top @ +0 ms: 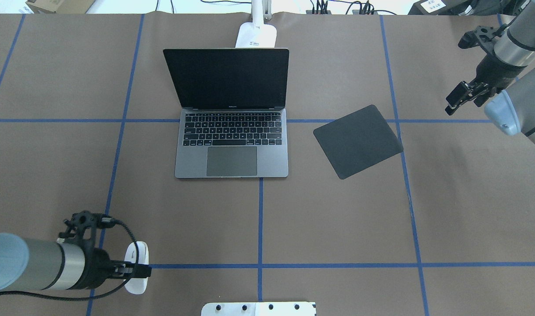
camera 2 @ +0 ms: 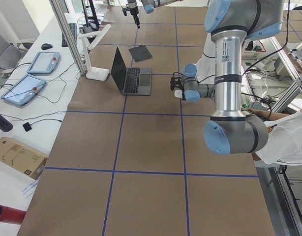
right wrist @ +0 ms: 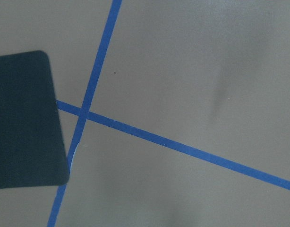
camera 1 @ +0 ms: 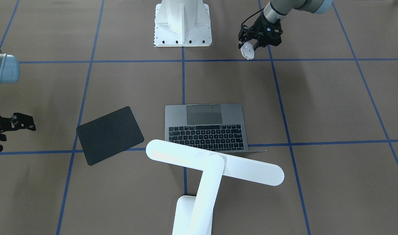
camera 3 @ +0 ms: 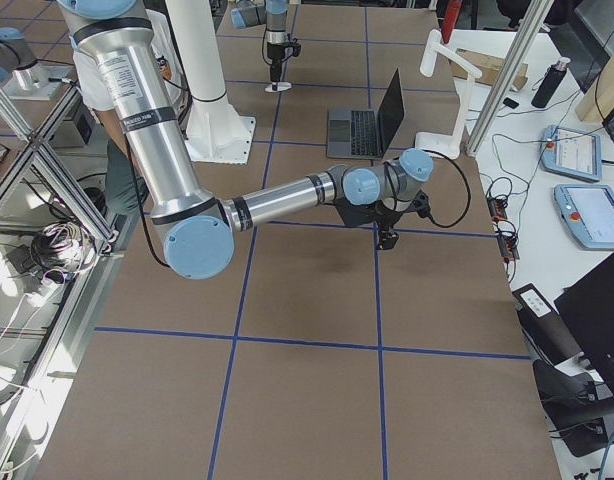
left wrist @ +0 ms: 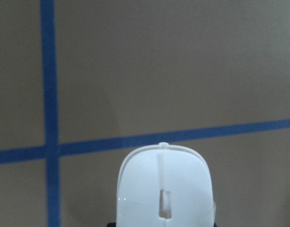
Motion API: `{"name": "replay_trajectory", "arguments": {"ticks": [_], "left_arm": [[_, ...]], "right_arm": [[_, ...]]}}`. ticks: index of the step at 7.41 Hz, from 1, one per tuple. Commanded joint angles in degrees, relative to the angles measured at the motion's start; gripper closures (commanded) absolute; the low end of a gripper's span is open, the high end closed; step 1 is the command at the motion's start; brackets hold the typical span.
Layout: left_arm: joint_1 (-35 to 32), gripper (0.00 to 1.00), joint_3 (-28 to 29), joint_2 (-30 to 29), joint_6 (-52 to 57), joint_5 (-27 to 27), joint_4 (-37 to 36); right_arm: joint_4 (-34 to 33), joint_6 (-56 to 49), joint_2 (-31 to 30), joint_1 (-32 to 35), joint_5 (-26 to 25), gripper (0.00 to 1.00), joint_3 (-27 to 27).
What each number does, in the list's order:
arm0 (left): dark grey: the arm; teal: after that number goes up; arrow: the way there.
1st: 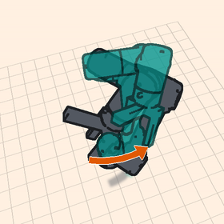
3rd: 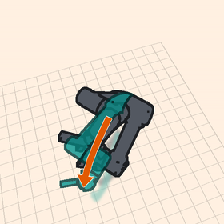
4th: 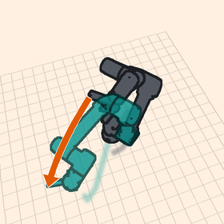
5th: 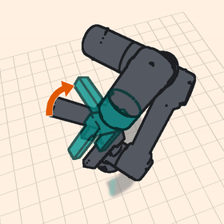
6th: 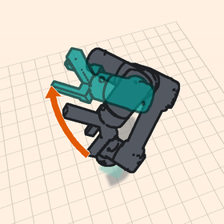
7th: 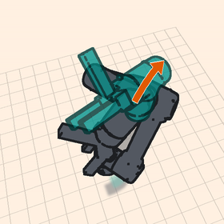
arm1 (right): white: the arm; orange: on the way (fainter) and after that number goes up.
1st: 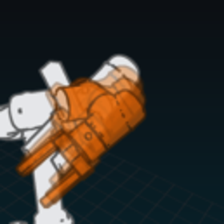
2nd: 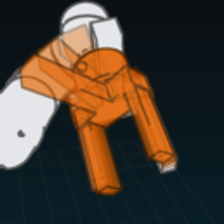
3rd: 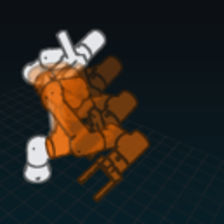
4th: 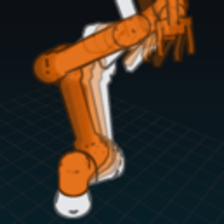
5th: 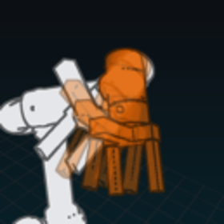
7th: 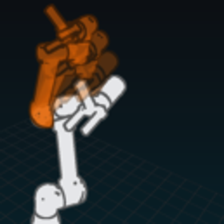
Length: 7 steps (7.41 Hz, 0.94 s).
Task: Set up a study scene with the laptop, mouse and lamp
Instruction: 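Carry the white mouse with the left gripper past the laptop toward the mouse pad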
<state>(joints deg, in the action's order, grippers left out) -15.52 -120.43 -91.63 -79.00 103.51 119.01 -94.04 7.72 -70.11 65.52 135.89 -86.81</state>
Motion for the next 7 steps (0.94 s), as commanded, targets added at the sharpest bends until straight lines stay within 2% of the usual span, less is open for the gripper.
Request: {"name": "replay_trajectory", "arguments": {"ticks": [1,2,4,5,7], "left_arm": [[-2.8,0.39,4.0,-19.1,2.3,0.6,-18.7],[-4.1,0.39,9.7,-27.0,2.4,0.5,-22.6],[-6.1,0.39,23.6,-40.0,1.7,0.5,-22.6],[-7.2,0.39,32.0,-47.6,1.1,0.4,-22.4],[-9.8,0.39,53.9,-63.8,-2.0,0.3,-19.8]], "right_arm": [[0.0,-0.1,0.1,0.0,-0.4,0.01,0.3],[0.0,-0.1,0.1,0.2,-1.0,0.01,0.3],[0.0,-0.1,0.1,0.2,-1.8,0.01,0.3],[0.0,-0.1,0.0,0.2,-1.9,0.01,0.3],[0.0,-0.1,0.0,0.2,-1.9,0.01,0.8]]}}
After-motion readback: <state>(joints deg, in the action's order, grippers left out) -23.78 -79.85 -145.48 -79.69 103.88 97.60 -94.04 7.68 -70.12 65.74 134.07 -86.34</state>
